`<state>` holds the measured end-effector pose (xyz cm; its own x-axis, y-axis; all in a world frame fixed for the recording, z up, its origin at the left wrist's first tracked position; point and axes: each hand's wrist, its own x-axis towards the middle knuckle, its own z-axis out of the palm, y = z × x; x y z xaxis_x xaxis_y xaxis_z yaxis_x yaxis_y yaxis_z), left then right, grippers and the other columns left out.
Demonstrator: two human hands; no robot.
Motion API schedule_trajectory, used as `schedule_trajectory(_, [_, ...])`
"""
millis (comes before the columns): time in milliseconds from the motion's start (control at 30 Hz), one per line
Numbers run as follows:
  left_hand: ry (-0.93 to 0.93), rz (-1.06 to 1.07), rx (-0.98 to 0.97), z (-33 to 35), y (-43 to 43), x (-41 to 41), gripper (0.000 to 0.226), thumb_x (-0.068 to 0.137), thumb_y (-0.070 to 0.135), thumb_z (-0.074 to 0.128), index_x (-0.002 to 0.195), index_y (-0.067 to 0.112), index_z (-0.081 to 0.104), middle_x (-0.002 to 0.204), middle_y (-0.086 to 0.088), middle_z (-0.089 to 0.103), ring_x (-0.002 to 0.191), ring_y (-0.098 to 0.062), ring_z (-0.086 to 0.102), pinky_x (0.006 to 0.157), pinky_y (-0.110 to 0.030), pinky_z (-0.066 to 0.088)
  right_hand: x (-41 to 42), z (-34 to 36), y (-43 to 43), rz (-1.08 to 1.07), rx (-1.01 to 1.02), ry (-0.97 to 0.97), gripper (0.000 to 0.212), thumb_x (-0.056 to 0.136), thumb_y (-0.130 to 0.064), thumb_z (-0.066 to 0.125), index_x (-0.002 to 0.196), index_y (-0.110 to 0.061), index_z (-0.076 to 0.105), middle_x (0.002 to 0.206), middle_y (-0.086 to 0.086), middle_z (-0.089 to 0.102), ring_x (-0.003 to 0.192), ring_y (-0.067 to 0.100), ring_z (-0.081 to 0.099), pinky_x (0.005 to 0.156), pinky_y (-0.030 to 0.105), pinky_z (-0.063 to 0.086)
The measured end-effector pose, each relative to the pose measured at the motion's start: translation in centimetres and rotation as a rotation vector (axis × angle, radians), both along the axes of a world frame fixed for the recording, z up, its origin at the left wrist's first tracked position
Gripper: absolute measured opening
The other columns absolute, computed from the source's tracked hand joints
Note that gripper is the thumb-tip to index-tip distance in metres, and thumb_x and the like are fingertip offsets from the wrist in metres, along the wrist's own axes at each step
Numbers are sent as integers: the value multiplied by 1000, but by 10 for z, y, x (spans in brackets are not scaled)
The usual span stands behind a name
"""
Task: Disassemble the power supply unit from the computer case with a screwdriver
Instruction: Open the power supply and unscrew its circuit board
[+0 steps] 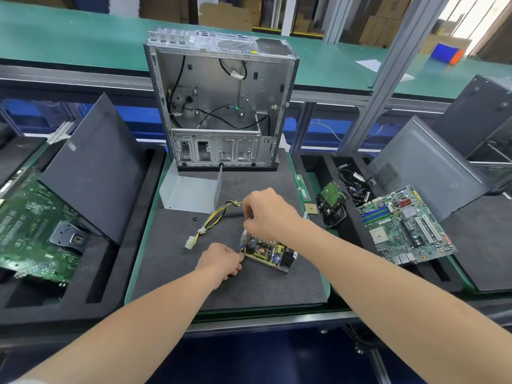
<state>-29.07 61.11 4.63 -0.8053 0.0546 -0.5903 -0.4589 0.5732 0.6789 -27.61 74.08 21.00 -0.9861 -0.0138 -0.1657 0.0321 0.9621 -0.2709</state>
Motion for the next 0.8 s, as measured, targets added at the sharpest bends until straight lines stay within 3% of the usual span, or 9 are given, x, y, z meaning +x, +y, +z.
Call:
schedule_trajectory(133, [-13,-3,-2,0,0,0,19,90,38,73,82,21,76,66,8,76,80,-16,77,67,-30,59,-4,0,0,-5,-1,-14,11,84,-9,65,92,-14,70,94,9,68,82,32,67,72,41,62])
schedule_trajectory(800, [-94,-29,20,-3,-3,-11,19,90,40,70,94,21,73,70,8,78,66,-8,73,51,-23,51,-13,-4,7,-22,-34,-24,7,85,-13,66,89,-17,69,91,5,69,81,28,67,75,42,63])
